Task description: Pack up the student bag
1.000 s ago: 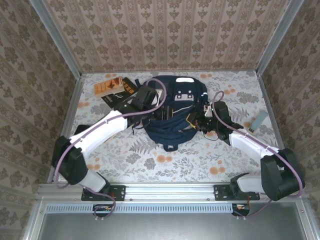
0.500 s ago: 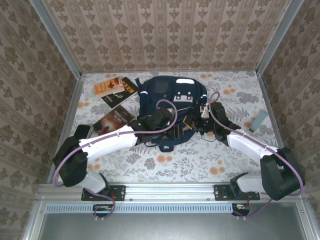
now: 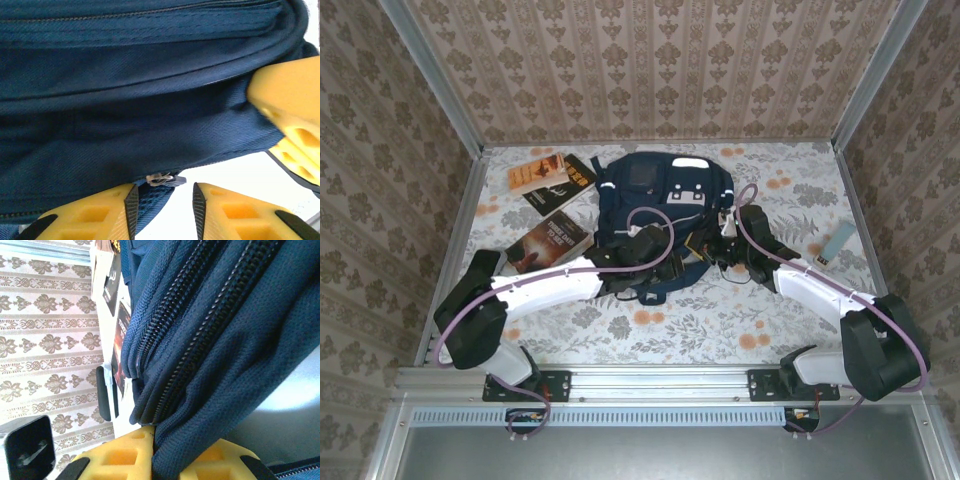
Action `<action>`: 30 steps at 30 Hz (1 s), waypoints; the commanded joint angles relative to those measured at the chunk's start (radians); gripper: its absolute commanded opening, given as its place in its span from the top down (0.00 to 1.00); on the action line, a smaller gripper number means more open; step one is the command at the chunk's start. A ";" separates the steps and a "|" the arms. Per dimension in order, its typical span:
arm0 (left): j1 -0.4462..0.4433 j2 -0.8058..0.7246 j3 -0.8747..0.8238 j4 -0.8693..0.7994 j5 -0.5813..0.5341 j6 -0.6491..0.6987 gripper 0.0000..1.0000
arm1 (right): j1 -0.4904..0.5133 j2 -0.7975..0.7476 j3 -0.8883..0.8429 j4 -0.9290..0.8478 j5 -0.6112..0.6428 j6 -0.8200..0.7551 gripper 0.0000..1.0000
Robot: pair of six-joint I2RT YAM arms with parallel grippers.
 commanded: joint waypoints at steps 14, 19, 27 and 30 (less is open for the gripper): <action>-0.028 0.017 0.000 0.100 -0.069 -0.021 0.59 | 0.018 -0.006 0.053 0.064 -0.014 -0.009 0.85; -0.023 0.056 0.034 0.034 -0.089 -0.043 0.63 | 0.019 -0.014 0.050 0.060 -0.014 -0.010 0.85; -0.020 0.038 0.014 0.027 -0.102 -0.047 0.80 | 0.019 -0.011 0.050 0.046 0.000 -0.021 0.86; -0.020 0.027 0.011 0.016 -0.111 -0.039 0.87 | 0.019 -0.009 0.056 0.029 0.012 -0.030 0.86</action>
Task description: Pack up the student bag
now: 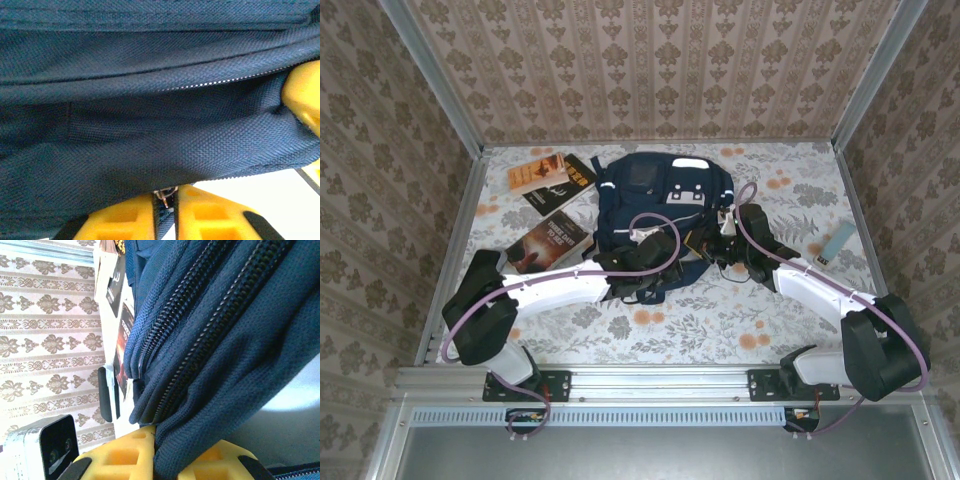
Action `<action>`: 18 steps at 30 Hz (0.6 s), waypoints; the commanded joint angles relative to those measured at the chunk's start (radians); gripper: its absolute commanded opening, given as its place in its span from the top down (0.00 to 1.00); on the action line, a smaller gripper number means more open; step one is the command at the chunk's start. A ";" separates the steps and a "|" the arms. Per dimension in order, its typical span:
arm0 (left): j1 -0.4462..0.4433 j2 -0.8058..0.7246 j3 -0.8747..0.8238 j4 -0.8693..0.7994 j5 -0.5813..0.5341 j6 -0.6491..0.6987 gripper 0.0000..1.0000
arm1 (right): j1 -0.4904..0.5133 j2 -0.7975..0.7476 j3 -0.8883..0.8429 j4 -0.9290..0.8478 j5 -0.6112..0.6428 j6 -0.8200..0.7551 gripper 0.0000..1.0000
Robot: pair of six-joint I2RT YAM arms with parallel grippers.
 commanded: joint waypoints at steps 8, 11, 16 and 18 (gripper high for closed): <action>0.020 -0.065 -0.011 -0.073 -0.055 0.044 1.00 | 0.011 -0.026 0.052 -0.045 0.075 -0.053 0.92; 0.034 -0.104 -0.016 -0.129 -0.074 0.071 1.00 | 0.007 -0.048 0.045 -0.093 0.143 -0.064 0.95; 0.088 -0.173 -0.055 -0.210 -0.072 0.119 1.00 | -0.007 -0.091 0.019 -0.148 0.231 -0.069 0.98; 0.112 -0.199 -0.077 -0.233 -0.070 0.134 1.00 | -0.009 -0.105 0.014 -0.166 0.257 -0.072 0.99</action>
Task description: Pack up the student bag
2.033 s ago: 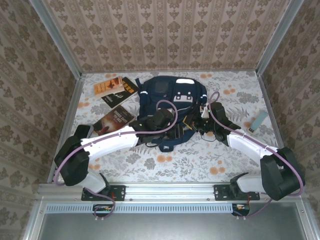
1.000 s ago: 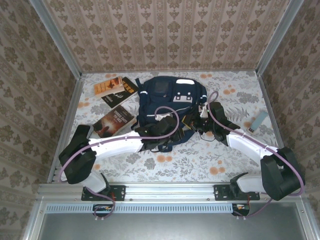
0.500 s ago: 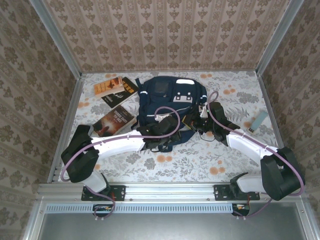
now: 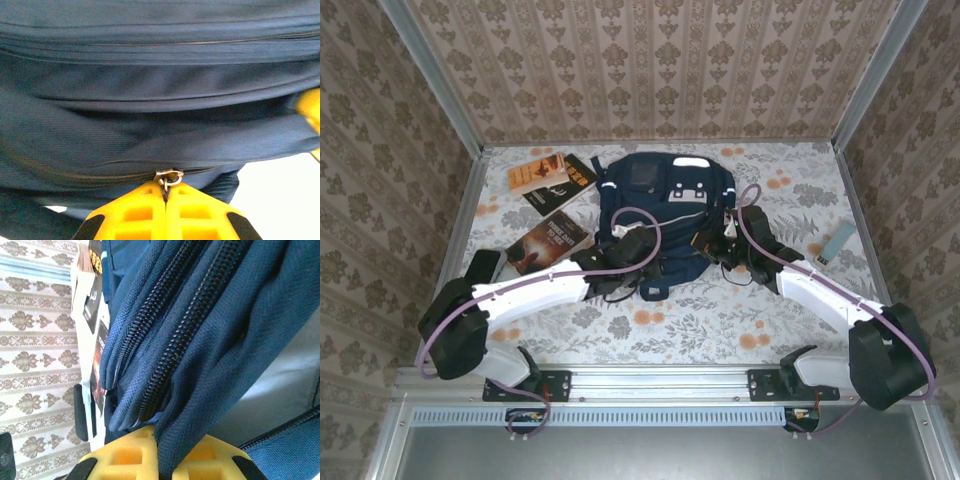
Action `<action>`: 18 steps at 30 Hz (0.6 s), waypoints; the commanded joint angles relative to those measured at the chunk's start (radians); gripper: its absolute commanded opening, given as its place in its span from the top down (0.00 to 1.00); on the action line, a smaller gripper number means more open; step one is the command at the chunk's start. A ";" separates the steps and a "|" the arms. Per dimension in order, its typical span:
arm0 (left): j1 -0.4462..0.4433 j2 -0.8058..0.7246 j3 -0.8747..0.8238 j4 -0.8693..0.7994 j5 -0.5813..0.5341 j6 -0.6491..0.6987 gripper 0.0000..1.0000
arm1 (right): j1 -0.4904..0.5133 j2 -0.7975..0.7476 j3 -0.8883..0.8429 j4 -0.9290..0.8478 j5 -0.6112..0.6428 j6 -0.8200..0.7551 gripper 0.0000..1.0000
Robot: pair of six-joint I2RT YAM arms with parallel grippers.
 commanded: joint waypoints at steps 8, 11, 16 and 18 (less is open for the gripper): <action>0.146 -0.122 -0.096 -0.106 0.007 0.168 1.00 | -0.022 -0.053 0.009 -0.078 0.106 -0.043 0.99; 0.153 -0.128 -0.096 -0.076 0.064 0.263 1.00 | -0.022 -0.043 0.010 -0.066 0.076 -0.045 0.99; 0.172 -0.122 -0.113 -0.027 0.174 0.369 0.73 | -0.021 -0.032 0.007 -0.061 0.057 -0.048 0.99; 0.190 -0.121 -0.133 -0.002 0.211 0.377 0.65 | -0.022 -0.031 0.005 -0.058 0.054 -0.049 0.99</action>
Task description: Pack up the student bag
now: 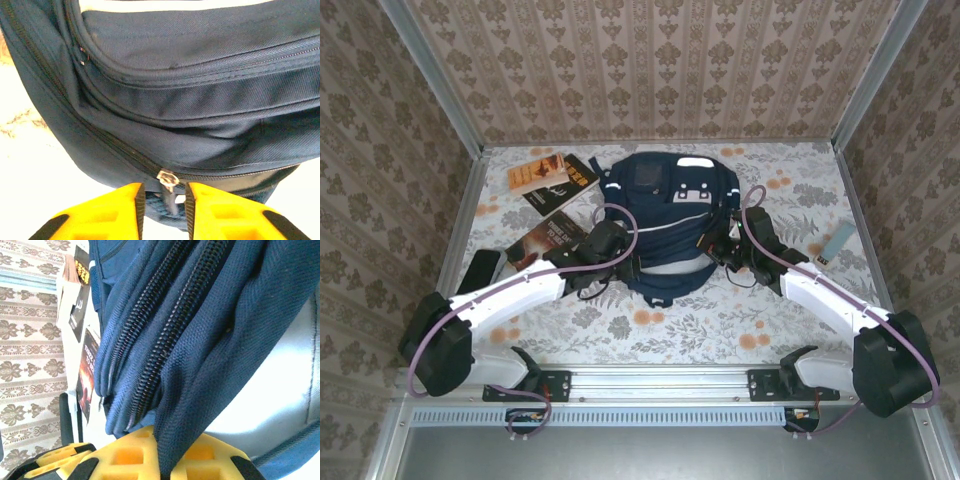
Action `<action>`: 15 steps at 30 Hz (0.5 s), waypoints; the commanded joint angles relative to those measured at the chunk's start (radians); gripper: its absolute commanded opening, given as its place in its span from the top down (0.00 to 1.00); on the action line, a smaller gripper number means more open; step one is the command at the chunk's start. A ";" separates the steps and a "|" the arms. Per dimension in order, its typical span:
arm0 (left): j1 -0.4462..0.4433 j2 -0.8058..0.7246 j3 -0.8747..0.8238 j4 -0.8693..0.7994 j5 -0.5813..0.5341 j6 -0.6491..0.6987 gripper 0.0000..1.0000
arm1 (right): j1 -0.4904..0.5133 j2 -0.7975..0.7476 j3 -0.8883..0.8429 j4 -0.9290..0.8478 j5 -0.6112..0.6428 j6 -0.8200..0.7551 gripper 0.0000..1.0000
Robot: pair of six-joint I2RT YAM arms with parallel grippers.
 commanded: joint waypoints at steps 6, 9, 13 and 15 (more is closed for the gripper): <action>0.035 0.003 -0.038 0.043 0.105 0.093 0.63 | -0.007 0.004 0.005 0.017 0.005 -0.020 0.99; 0.032 0.005 -0.053 0.074 0.142 0.092 0.62 | -0.007 0.007 0.007 0.020 0.001 -0.020 0.99; 0.014 -0.016 -0.076 0.111 0.159 0.075 0.58 | -0.008 0.013 0.010 0.022 -0.001 -0.020 0.99; -0.003 -0.023 -0.084 0.114 0.150 0.063 0.56 | -0.008 0.016 0.010 0.025 -0.003 -0.018 0.99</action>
